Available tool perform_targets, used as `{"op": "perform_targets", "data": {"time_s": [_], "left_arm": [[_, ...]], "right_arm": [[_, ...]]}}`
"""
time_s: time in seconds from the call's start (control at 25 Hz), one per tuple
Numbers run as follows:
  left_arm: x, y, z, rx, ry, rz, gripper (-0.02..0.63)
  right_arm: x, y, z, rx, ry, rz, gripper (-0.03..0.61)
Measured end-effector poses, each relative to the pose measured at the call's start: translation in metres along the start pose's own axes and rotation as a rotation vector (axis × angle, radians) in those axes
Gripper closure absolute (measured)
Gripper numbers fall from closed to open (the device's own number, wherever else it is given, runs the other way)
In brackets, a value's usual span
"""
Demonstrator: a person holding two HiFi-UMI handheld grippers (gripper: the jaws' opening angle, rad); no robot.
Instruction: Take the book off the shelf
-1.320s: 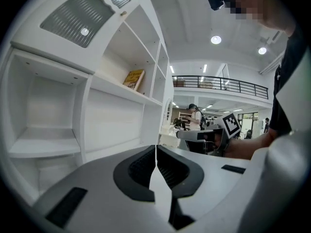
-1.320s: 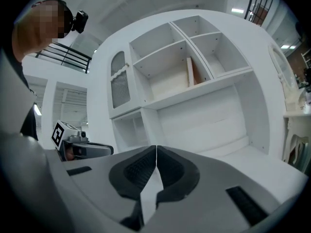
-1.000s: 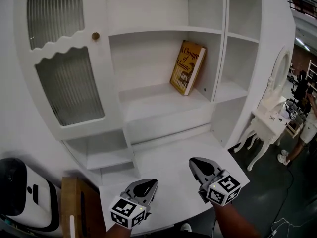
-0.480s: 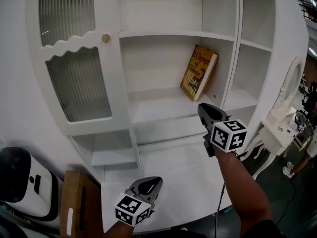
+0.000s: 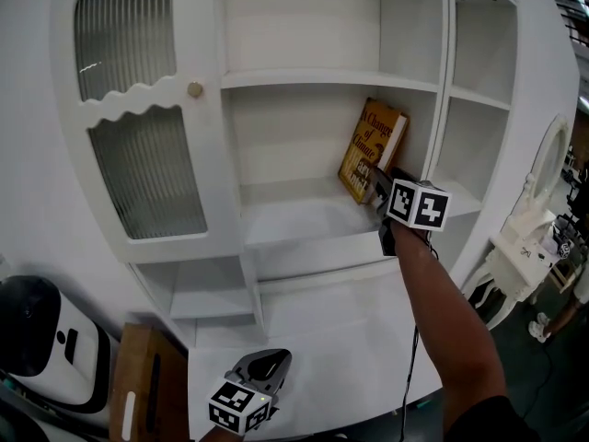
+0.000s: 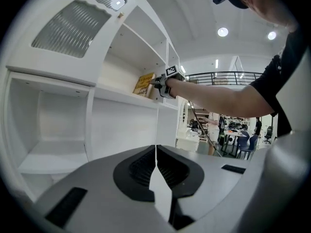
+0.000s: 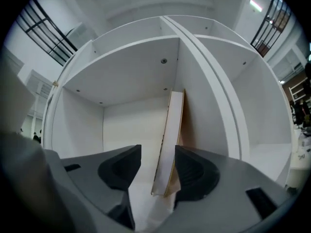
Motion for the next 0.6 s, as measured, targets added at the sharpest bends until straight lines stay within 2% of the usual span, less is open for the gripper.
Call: {"op": "perform_targets", "data": {"time_s": [0.08, 0.24, 0.48, 0.6], "left_arm": [[0.002, 0.001, -0.001, 0.007, -0.008, -0.002, 0.595], [0.009, 0.001, -0.001, 0.015, -0.019, 0.005, 0.595], [0.022, 0.01, 0.0, 0.054, -0.064, 0.007, 0.595], [0.028, 0.013, -0.003, 0.036, -0.074, -0.009, 0.595]], "right_arm": [[-0.008, 0.001, 0.004, -0.055, 0.013, -0.016, 0.353], [-0.027, 0.006, 0.013, -0.128, 0.034, -0.042, 0.337], [-0.049, 0.009, 0.014, -0.066, 0.056, -0.042, 0.337], [-0.054, 0.004, 0.016, -0.025, 0.074, -0.011, 0.337]]}}
Point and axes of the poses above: the fingertips, and each gripper's own axes: x backward along the fingers, z to its right, y out of its underside, the point moved 7 cm from there along x, backward along the fingers, and after that the axes turned 10 degrees about z, right-handed, at the moved point
